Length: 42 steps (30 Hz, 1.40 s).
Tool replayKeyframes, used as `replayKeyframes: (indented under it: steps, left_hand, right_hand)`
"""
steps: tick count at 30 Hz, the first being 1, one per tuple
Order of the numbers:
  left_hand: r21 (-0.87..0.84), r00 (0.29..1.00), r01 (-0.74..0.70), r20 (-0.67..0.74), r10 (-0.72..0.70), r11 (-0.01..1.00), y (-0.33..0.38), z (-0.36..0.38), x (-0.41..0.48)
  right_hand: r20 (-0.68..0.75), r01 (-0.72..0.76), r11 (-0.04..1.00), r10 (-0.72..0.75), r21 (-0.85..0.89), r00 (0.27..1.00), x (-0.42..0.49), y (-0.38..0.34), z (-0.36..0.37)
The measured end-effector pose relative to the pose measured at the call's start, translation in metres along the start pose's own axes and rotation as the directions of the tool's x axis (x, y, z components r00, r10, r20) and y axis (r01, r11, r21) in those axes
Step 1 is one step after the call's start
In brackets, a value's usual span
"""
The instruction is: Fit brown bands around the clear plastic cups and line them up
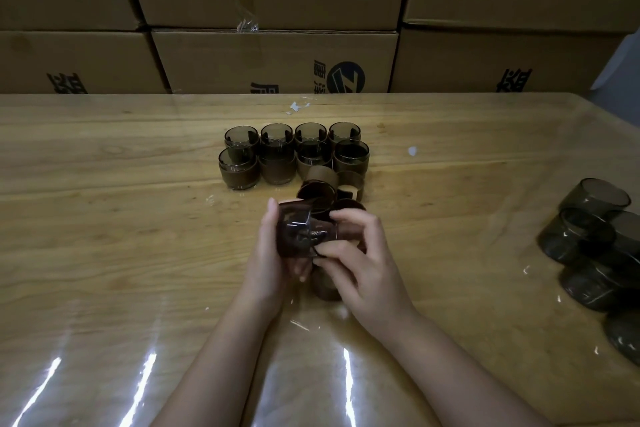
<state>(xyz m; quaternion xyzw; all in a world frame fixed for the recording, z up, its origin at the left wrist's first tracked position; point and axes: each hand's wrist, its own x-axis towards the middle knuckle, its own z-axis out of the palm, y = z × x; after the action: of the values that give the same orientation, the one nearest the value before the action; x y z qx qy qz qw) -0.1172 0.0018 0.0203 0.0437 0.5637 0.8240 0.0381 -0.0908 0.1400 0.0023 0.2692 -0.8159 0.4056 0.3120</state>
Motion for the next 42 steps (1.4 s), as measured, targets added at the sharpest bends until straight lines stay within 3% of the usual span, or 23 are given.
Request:
replayKeyframes:
  steps: [3, 7, 12, 18, 24, 26, 28, 32, 35, 38, 42]
  left_hand:
    - [0.08, 0.998, -0.048, -0.032, 0.05, 0.996, -0.001, 0.002, -0.001]
    - [0.129, 0.992, -0.114, -0.047, 0.121, 0.985, -0.001, 0.0, -0.003]
    - [0.302, 0.965, -0.258, 0.035, 0.26, 0.918, -0.009, 0.003, -0.006]
    - [0.662, 0.88, -0.437, 0.176, 0.441, 0.608, -0.015, 0.005, -0.015]
    - [0.744, 0.752, -0.584, 0.345, 0.561, 0.325, -0.008, 0.009, -0.017]
    - [0.745, 0.723, -0.608, 0.378, 0.578, 0.273, -0.008, 0.009, -0.016]
    - [0.735, 0.741, -0.604, 0.376, 0.556, 0.309, -0.009, 0.008, -0.016]
    - [0.669, 0.822, -0.532, 0.26, 0.507, 0.519, -0.014, 0.008, -0.015]
    - [0.609, 0.844, -0.506, 0.203, 0.496, 0.611, -0.013, 0.01, -0.014]
    - [0.466, 0.903, -0.418, 0.121, 0.412, 0.78, -0.013, 0.013, -0.012]
    - [0.305, 0.944, -0.33, 0.106, 0.312, 0.894, -0.012, 0.013, -0.009]
  right_hand:
    - [-0.028, -0.054, 0.998, 0.053, -0.019, 0.998, 0.0, 0.0, -0.001]
    - [0.072, -0.086, 0.996, 0.088, -0.031, 0.994, 0.0, -0.004, -0.001]
    - [0.023, -0.134, 0.99, 0.133, 0.04, 0.991, -0.002, -0.005, 0.0]
    - [-0.013, -0.234, 0.952, 0.241, 0.199, 0.97, 0.0, -0.004, -0.001]
    - [0.086, -0.419, 0.776, 0.433, 0.472, 0.897, 0.002, -0.007, 0.0]
    - [0.109, -0.455, 0.73, 0.469, 0.511, 0.876, 0.001, -0.005, 0.001]
    - [0.075, -0.436, 0.773, 0.455, 0.462, 0.887, -0.001, -0.005, 0.001]
    - [0.007, -0.332, 0.891, 0.347, 0.31, 0.938, -0.001, -0.004, 0.002]
    - [-0.026, -0.238, 0.943, 0.251, 0.23, 0.968, 0.001, -0.004, 0.001]
    - [-0.048, -0.119, 0.979, 0.128, 0.164, 0.991, 0.001, -0.004, 0.001]
    - [-0.08, 0.05, 0.998, -0.046, 0.05, 0.996, 0.001, -0.007, -0.001]
